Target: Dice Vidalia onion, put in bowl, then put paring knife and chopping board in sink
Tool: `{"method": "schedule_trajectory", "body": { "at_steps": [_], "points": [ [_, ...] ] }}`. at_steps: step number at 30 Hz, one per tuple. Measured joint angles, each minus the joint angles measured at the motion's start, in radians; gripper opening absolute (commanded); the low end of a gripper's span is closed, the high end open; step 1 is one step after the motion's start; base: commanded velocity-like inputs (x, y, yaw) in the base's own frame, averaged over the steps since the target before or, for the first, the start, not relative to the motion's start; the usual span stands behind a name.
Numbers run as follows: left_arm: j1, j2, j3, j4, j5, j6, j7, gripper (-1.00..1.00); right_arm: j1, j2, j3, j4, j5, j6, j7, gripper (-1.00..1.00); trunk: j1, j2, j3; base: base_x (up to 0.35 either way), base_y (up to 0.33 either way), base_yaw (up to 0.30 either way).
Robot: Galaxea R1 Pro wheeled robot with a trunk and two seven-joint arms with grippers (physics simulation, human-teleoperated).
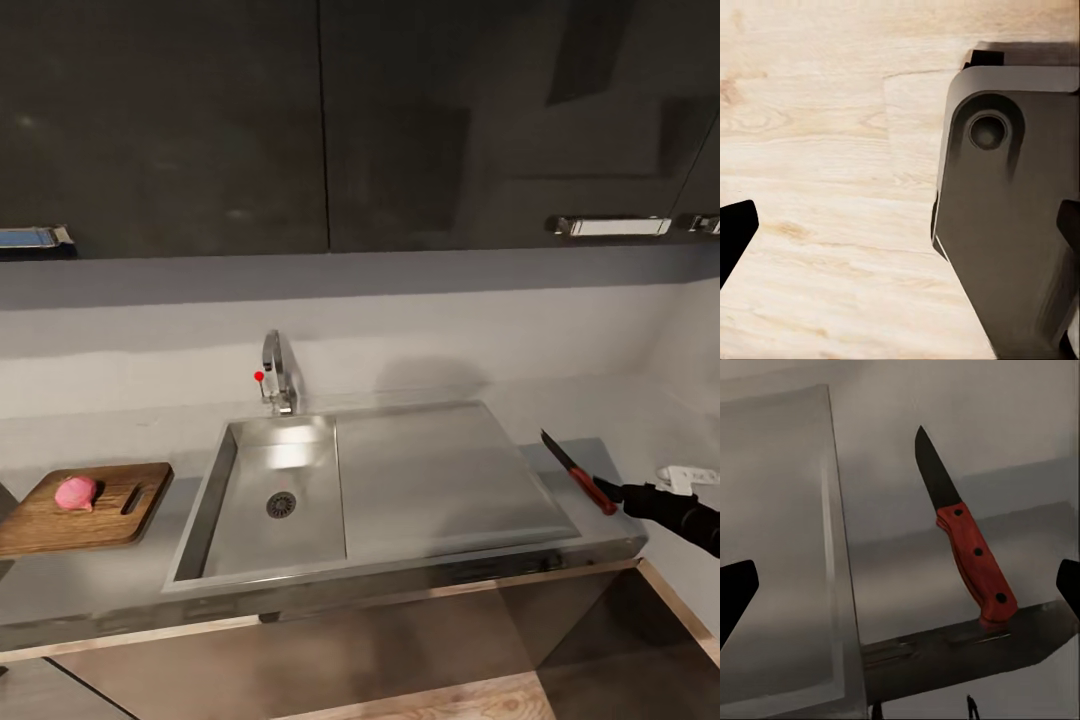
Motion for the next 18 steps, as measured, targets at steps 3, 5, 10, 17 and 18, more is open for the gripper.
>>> {"method": "schedule_trajectory", "body": {
  "at_steps": [3,5,10,17,18],
  "points": [
    [0.005,-0.008,0.0,0.0,0.0,0.005,0.0,1.0,0.0,0.0,0.0,0.005,0.013,0.0,0.0,1.0,0.0,0.0,-0.001,0.0,0.0,0.0],
    [0.006,-0.01,0.0,0.0,0.0,0.007,0.0,1.0,0.0,0.0,0.001,0.007,0.021,0.0,0.0,1.0,0.0,0.0,-0.002,0.0,0.0,0.0],
    [0.007,-0.011,0.0,0.0,0.0,0.008,0.0,1.0,0.0,0.0,0.0,0.008,0.027,0.0,0.001,1.0,0.0,0.0,-0.007,0.0,0.0,0.0],
    [0.007,-0.01,0.0,0.0,0.0,0.006,-0.001,1.0,0.0,0.0,0.0,0.008,0.029,0.0,0.004,1.0,0.0,0.0,-0.017,0.061,-0.042,0.0],
    [0.007,-0.01,0.0,0.0,0.0,0.005,-0.001,1.0,0.0,0.0,0.0,0.008,0.029,0.0,0.004,1.0,0.0,0.0,-0.019,0.176,-0.151,0.0]
  ]
}}
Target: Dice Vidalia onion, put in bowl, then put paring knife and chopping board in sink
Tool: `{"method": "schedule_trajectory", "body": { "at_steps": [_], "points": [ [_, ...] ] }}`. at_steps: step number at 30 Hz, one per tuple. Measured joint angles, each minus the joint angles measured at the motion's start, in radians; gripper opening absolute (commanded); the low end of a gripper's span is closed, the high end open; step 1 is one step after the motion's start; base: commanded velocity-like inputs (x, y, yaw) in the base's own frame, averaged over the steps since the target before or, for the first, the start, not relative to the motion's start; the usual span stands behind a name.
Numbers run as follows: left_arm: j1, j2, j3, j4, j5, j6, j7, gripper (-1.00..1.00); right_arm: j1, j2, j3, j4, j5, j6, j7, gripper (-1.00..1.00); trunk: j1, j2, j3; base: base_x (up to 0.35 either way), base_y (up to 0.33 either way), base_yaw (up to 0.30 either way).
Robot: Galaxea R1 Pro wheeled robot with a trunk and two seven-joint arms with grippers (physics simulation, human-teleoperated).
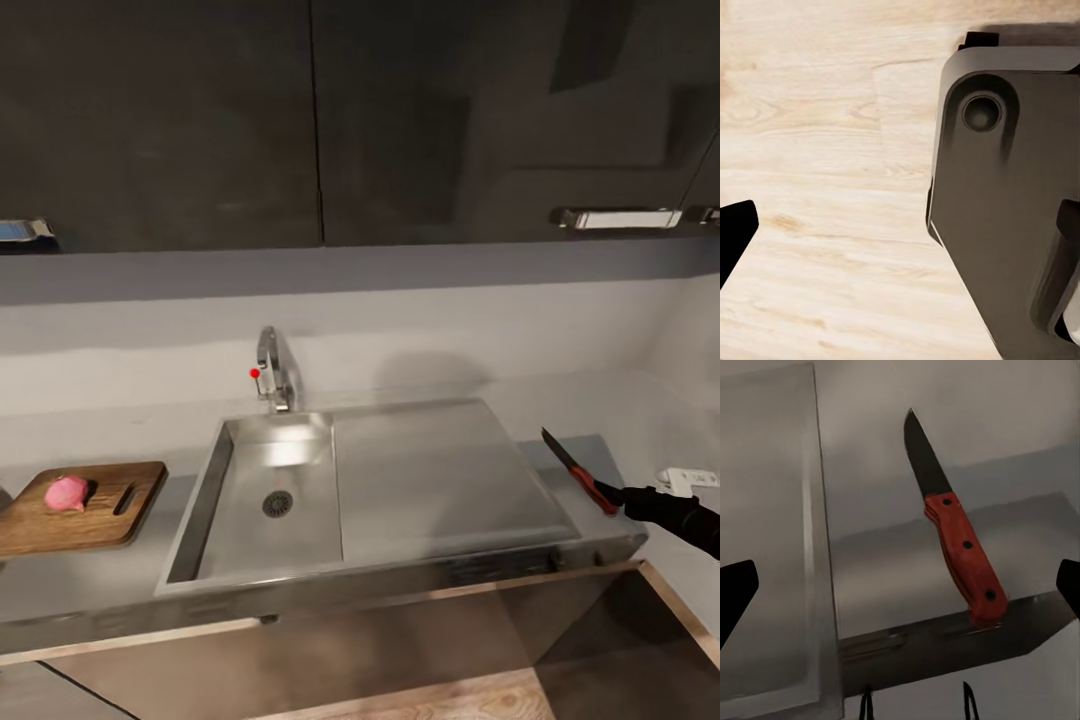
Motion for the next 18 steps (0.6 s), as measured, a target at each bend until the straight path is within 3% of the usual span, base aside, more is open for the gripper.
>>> {"method": "schedule_trajectory", "body": {
  "at_steps": [8,18],
  "points": [
    [0.0,-0.001,0.0,0.0,0.0,0.001,-0.001,1.0,0.0,0.001,0.001,0.0,0.0,0.0,0.0,1.0,0.0,0.0,-0.013,0.193,-0.181,0.0],
    [0.0,-0.001,0.0,0.0,0.0,0.001,0.0,1.0,0.0,0.002,0.001,0.0,0.0,0.0,0.001,1.0,0.0,0.0,-0.019,0.023,-0.023,0.0]
  ]
}}
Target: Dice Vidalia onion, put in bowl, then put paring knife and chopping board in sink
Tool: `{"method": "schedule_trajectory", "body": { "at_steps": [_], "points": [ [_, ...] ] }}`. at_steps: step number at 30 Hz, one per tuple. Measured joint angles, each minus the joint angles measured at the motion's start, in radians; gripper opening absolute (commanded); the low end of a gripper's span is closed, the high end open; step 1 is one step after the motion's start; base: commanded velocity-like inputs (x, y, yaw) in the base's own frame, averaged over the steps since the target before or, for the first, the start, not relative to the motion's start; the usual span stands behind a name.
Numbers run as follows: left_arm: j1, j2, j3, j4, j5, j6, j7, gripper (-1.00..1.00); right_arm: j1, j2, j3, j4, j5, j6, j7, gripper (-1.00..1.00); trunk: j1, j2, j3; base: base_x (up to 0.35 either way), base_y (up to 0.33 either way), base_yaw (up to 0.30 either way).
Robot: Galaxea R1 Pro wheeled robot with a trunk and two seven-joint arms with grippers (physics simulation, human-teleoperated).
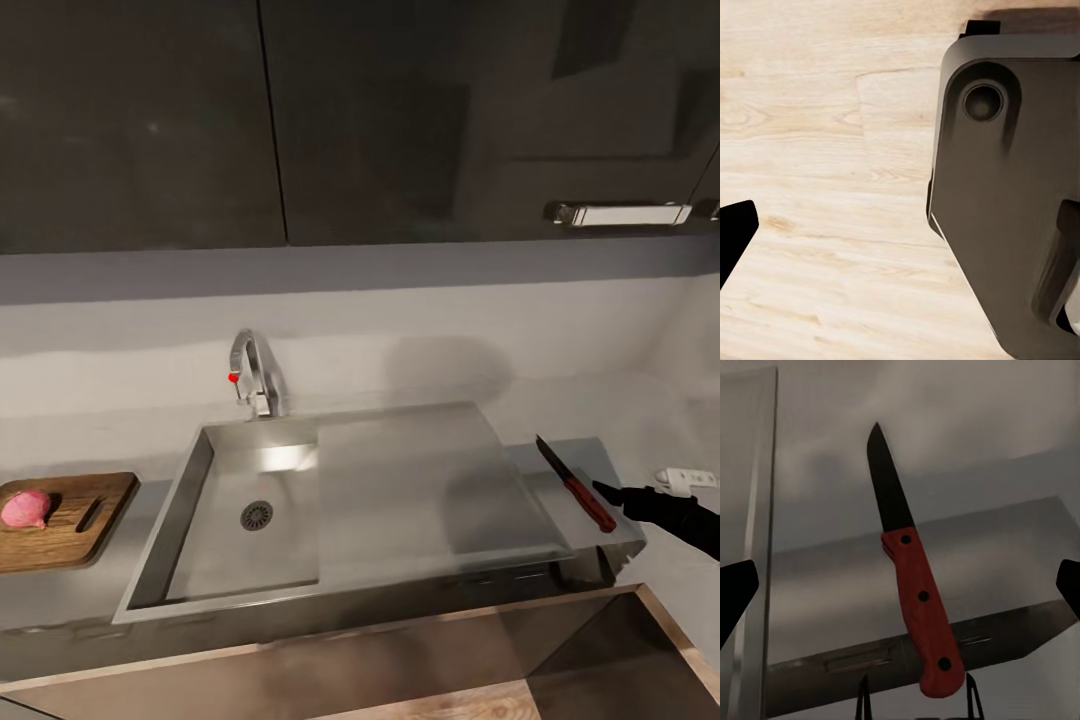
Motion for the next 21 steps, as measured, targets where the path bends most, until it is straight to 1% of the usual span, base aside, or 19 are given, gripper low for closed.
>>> {"method": "schedule_trajectory", "body": {
  "at_steps": [4,8,21],
  "points": [
    [0.001,0.0,0.0,0.0,0.0,0.0,0.001,1.0,0.0,0.001,0.0,0.0,0.0,-0.01,0.002,1.0,0.0,0.0,0.0,0.0,0.0,0.0],
    [0.001,0.0,0.0,0.0,0.0,0.0,0.001,1.0,0.0,0.0,0.0,0.0,0.002,-0.037,0.002,1.0,0.0,0.0,0.0,0.0,0.0,0.0],
    [0.001,0.0,0.0,0.0,0.0,0.0,0.001,1.0,0.0,0.0,0.0,0.0,0.0,-0.041,0.003,1.0,0.0,0.0,0.0,0.0,0.0,0.0]
  ]
}}
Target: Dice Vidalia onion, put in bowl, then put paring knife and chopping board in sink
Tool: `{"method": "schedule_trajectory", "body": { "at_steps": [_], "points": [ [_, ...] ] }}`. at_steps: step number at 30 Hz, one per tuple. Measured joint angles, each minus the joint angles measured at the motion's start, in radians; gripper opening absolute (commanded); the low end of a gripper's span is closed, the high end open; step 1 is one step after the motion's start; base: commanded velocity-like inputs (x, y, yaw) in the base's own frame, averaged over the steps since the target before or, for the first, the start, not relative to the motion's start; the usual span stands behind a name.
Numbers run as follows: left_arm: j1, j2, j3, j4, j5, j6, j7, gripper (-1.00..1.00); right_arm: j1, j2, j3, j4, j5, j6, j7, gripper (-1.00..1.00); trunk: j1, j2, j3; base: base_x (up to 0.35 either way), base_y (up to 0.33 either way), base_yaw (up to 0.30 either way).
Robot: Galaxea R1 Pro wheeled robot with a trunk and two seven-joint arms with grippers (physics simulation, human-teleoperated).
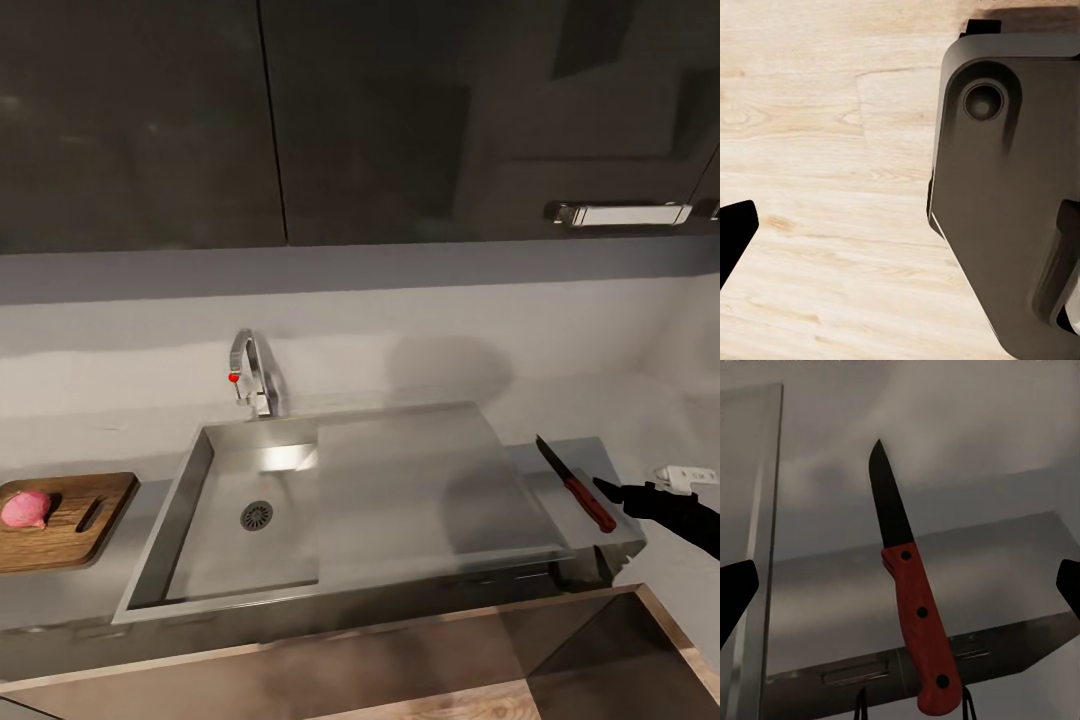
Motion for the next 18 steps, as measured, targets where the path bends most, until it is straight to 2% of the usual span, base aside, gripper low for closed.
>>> {"method": "schedule_trajectory", "body": {
  "at_steps": [18],
  "points": [
    [0.001,0.003,0.0,-0.002,0.0,-0.002,0.0,1.0,0.0,0.0,0.0,0.0,0.0,0.001,0.002,1.0,0.0,0.0,-0.021,0.0,0.0,0.0]
  ]
}}
